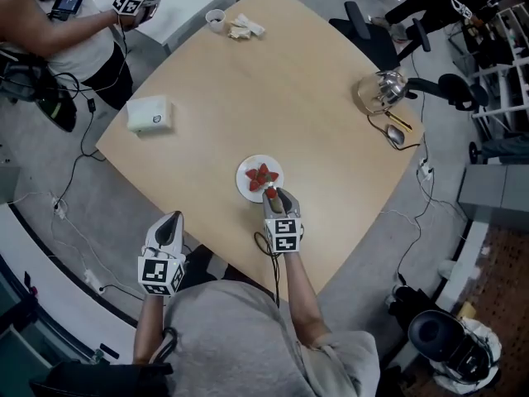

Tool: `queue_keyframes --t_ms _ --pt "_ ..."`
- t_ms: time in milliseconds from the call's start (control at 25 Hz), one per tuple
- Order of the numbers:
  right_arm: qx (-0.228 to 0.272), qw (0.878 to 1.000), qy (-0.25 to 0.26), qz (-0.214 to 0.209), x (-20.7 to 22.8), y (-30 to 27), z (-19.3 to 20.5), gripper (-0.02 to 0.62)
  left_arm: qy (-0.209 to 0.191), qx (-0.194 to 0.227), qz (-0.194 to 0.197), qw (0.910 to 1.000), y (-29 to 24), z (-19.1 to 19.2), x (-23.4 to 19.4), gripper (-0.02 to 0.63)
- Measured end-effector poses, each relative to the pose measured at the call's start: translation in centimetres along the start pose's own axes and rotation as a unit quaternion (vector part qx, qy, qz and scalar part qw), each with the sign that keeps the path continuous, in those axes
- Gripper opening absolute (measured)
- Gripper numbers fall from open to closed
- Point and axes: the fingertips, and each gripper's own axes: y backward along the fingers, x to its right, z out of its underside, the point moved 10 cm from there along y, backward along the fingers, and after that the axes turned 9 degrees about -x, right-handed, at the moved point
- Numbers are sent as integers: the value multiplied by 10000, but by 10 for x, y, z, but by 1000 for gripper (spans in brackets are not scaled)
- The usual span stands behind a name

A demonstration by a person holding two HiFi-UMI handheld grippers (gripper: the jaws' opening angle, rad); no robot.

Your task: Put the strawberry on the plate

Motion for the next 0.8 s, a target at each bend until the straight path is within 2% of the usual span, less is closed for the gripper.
queue_keyframes --t_ms 800 --pt "-247 9994 96 -233 -4 -27 3 155 116 -198 -151 9996 -3 8 -7 20"
